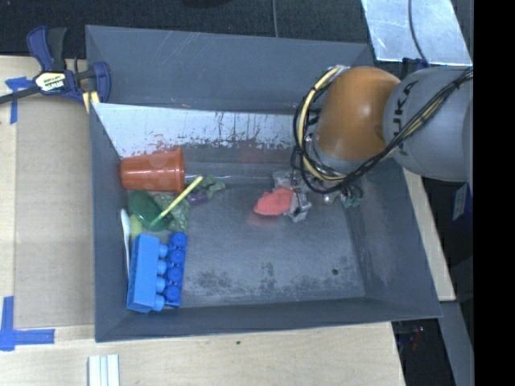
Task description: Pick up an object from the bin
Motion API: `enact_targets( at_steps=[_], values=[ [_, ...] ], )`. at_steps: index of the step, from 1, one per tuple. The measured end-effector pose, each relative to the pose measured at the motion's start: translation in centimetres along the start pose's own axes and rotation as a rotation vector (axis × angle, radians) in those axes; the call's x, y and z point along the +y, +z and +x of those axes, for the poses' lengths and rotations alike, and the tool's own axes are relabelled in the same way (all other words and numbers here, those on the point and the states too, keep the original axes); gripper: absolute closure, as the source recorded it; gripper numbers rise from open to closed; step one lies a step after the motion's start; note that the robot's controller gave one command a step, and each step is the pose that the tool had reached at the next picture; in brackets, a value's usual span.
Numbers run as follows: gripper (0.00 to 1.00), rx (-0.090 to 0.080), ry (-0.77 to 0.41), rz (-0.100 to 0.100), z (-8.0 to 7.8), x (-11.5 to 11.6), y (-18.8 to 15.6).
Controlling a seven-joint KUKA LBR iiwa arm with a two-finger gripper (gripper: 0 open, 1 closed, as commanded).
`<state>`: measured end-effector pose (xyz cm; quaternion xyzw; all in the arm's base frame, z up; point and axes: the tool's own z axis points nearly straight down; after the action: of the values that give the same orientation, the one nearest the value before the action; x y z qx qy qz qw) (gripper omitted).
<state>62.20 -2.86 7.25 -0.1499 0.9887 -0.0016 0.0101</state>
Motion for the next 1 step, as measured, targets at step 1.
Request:
enact_targets(
  at_steps=[1],
  values=[
    [1.0,0.0,0.001,0.0,0.0,0.0,0.0]
  ],
)
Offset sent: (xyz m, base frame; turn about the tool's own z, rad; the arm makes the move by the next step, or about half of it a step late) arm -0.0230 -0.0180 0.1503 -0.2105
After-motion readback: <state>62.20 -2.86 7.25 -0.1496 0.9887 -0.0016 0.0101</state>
